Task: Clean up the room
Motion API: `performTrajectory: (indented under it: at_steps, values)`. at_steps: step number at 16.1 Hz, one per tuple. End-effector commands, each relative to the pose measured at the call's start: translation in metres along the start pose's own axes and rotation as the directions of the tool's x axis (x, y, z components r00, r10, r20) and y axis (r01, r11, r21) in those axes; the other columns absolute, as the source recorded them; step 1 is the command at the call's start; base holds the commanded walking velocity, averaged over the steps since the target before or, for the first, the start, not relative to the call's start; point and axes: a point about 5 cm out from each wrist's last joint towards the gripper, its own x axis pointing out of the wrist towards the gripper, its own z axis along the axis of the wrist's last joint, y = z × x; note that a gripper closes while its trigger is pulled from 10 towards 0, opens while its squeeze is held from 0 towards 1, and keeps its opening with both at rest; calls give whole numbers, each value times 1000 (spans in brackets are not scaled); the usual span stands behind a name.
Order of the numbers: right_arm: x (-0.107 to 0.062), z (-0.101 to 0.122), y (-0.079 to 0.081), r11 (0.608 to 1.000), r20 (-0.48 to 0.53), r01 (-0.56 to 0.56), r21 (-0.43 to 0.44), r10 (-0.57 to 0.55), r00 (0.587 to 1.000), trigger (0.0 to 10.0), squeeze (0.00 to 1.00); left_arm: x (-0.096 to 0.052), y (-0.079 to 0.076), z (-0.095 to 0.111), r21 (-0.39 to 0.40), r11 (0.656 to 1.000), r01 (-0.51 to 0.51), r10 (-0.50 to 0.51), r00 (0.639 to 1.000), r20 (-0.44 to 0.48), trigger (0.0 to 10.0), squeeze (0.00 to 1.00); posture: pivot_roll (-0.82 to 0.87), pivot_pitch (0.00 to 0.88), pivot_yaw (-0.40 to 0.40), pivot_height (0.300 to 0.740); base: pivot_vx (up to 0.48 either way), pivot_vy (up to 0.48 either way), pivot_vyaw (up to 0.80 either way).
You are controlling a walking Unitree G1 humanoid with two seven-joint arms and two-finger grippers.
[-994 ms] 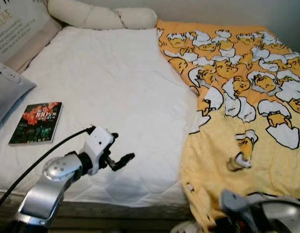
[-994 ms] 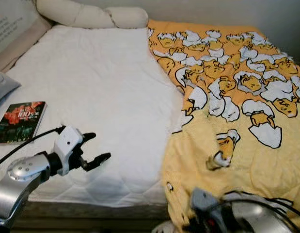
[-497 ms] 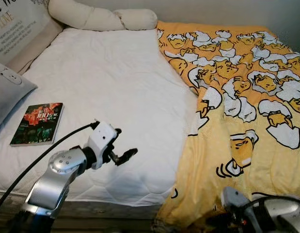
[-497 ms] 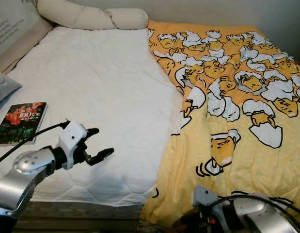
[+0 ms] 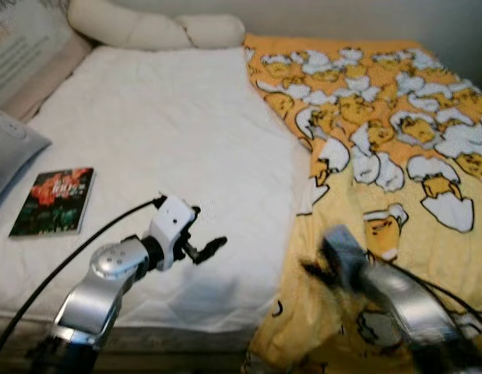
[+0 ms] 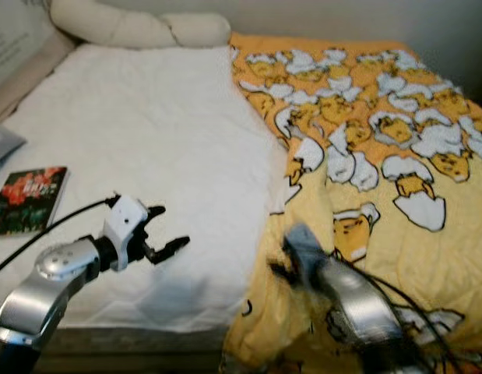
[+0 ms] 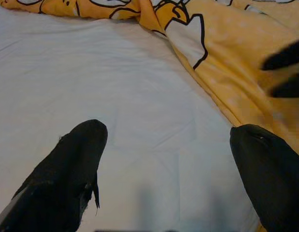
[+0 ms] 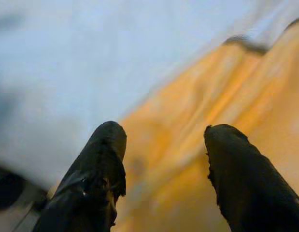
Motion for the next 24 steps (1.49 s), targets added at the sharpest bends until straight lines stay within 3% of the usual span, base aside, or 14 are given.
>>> performTrajectory:
  at_steps: [1,3,6,7,8,10,12,13,14,15,16,19,24]
  values:
    - [11,4,-6,994,-22,106,14,-106,994,10000,1000,2,2,3,27,1000,-13,13,1000,0,10000,110,-58,0,22,740,0,0,0]
    - [29,13,-1,981,-51,191,-22,-192,980,10000,1000,1,3,4,35,999,-14,14,1000,-3,10000,110,-45,0,20,740,0,0,0]
    - [47,25,9,973,-69,231,7,-230,971,10000,1000,-8,3,1,37,999,-16,17,1000,-25,10000,110,-26,0,25,740,0,0,0]
    - [53,28,14,972,-83,235,6,-233,969,10000,910,-11,2,-2,38,999,-12,14,999,-37,10000,110,-16,0,23,740,0,0,0]
    - [56,27,16,963,-109,268,-21,-268,957,10000,0,-14,0,-3,37,999,-8,10,999,-46,10000,114,-5,0,17,740,0,0,0]
    - [58,17,15,943,-169,321,-84,-331,928,10000,0,-18,-2,-4,33,999,-6,8,999,-54,10000,110,12,0,8,740,0,0,0]
    - [59,5,19,945,-217,314,-94,-327,920,10000,0,-22,-3,-5,29,1000,-9,11,998,-63,10000,110,20,0,6,740,0,0,0]
    - [59,0,21,949,-235,305,-84,-316,919,4235,0,-24,-4,-5,28,1000,-10,12,998,-69,10000,110,25,0,7,740,0,0,0]
    - [59,-2,21,950,-243,303,-77,-312,918,4235,0,-24,-3,-5,28,1000,-11,13,998,-69,10000,110,28,0,7,740,0,0,0]
    - [59,-4,22,954,-249,298,-37,-298,922,784,0,-25,-4,-5,28,1000,-10,12,997,-70,10000,110,30,0,8,740,0,0,0]
    - [59,-6,22,954,-257,299,-5,-290,922,0,0,-25,-3,-5,29,1000,-9,11,997,-72,10000,110,32,0,9,740,0,0,0]
    - [58,-9,22,953,-257,291,86,-261,930,0,0,-25,-4,-4,29,1000,4,-1,997,-77,10000,110,34,0,11,740,0,0,0]
    - [54,-20,17,953,-277,278,125,-235,932,0,0,-26,-5,-7,38,997,67,-62,991,-117,10000,110,22,0,17,740,0,0,0]
